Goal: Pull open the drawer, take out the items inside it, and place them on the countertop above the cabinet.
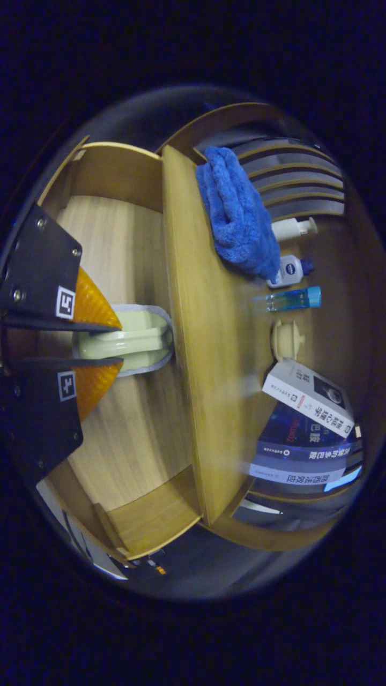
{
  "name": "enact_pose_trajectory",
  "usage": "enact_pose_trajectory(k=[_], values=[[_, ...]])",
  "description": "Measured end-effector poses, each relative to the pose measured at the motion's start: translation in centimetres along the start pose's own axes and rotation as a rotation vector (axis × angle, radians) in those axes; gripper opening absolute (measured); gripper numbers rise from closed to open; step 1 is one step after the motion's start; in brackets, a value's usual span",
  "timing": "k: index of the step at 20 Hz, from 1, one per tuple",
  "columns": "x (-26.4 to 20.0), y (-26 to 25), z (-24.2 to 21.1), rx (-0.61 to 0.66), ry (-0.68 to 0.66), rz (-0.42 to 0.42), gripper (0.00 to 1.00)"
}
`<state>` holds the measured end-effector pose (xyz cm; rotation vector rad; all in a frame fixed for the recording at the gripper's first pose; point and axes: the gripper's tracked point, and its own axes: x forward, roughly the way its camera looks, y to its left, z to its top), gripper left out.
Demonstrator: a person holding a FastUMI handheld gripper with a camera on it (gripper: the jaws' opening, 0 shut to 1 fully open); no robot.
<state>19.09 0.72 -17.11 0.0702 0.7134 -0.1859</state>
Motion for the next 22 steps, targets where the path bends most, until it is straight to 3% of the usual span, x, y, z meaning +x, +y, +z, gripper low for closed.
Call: enact_pose_trajectory(k=[5,10,13,16,22], values=[[-4.0,-0.8,0.8,0.009,-0.038,-0.016,0.21],[-8.0,-1.1,1.0,0.039,-0.154,0.018,0.21],[-10.4,-0.4,3.5,0.069,-0.284,0.069,0.21],[-12.4,-0.6,6.6,0.061,-0.384,0.056,0.21],[-12.2,0.3,12.8,0.083,-0.533,0.066,0.21]])
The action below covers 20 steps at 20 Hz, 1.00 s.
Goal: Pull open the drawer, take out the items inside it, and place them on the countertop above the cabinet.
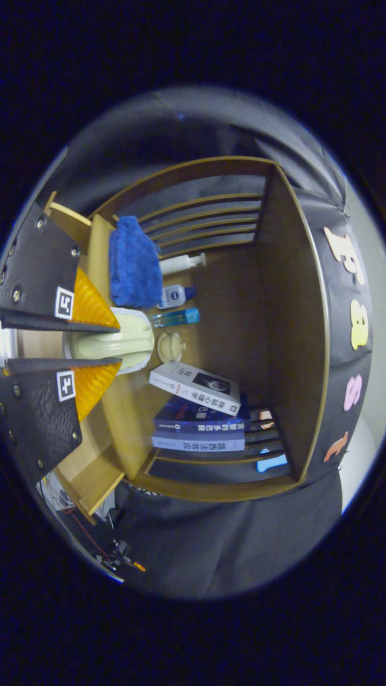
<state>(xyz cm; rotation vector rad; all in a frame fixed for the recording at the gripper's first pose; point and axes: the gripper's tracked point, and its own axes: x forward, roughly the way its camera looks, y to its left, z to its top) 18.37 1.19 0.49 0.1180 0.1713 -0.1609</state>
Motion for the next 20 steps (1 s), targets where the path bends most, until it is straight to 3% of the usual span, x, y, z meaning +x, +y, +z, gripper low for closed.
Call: enact_pose_trajectory(k=[8,10,11,20], values=[[8.8,-0.8,-3.9,-0.099,0.130,-0.037,0.21],[10.1,0.0,-5.5,-0.115,0.188,0.000,0.21],[11.0,0.5,-5.1,-0.100,0.144,0.014,0.21],[14.9,1.5,-5.0,-0.077,0.174,0.056,0.21]])
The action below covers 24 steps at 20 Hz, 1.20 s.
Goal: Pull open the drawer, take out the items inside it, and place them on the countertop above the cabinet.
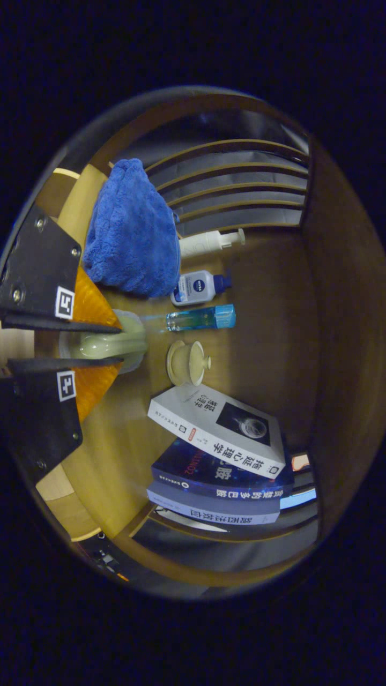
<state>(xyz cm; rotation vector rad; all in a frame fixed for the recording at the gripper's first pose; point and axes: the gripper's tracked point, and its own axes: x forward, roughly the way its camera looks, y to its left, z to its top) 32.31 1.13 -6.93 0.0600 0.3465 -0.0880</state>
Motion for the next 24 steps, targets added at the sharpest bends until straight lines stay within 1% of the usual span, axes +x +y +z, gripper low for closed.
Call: enact_pose_trajectory(k=[1,2,4,5,8,10,12,14,16,17,24], values=[[0.1,-0.1,-0.2,0.018,0.007,-0.003,0.21],[0.1,-0.3,-0.9,0.012,0.038,-0.009,0.26],[-0.4,-0.3,-0.7,-0.016,0.024,-0.008,0.35],[-1.2,-0.5,-0.2,-0.020,0.004,-0.015,0.38],[-3.9,-1.4,1.3,-0.018,-0.049,-0.040,0.75],[-5.7,-1.7,2.5,-0.002,-0.091,-0.046,0.87],[-8.0,-1.6,3.1,0.002,-0.097,-0.037,0.99],[-10.1,-1.7,3.1,-0.011,-0.089,-0.053,0.99],[-12.2,-1.6,2.8,0.002,-0.091,-0.067,0.99],[-13.2,-1.2,2.7,0.008,-0.097,-0.061,0.99],[-21.7,-0.3,0.9,-0.068,-0.152,-0.084,0.99]])
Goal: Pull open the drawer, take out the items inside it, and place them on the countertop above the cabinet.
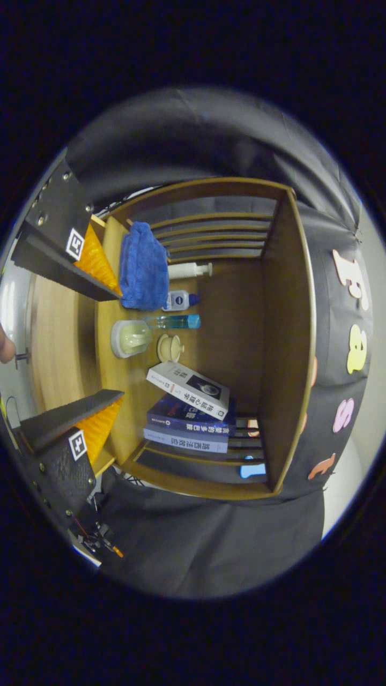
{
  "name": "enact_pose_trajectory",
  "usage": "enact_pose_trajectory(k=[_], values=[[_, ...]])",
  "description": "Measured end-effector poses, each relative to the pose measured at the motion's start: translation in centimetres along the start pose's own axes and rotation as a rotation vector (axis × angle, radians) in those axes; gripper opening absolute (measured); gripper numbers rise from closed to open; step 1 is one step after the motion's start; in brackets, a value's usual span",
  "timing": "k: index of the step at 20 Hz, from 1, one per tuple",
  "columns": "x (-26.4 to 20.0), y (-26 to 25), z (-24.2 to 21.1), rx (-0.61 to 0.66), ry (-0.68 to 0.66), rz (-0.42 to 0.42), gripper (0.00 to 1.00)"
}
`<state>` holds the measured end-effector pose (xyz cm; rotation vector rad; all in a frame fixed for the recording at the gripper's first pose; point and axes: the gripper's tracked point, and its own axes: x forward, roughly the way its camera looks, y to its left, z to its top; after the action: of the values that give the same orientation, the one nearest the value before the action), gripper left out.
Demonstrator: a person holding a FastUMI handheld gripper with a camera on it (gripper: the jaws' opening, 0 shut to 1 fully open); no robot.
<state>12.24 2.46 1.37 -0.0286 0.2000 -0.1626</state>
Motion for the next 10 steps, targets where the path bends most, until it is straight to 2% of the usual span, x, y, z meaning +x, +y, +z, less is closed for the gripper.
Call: enact_pose_trajectory(k=[6,10], values=[[-5.7,-0.6,-3.6,-0.017,-0.004,-0.029,0.99],[-7.4,-0.9,-5.6,-0.004,-0.029,-0.019,0.99]])
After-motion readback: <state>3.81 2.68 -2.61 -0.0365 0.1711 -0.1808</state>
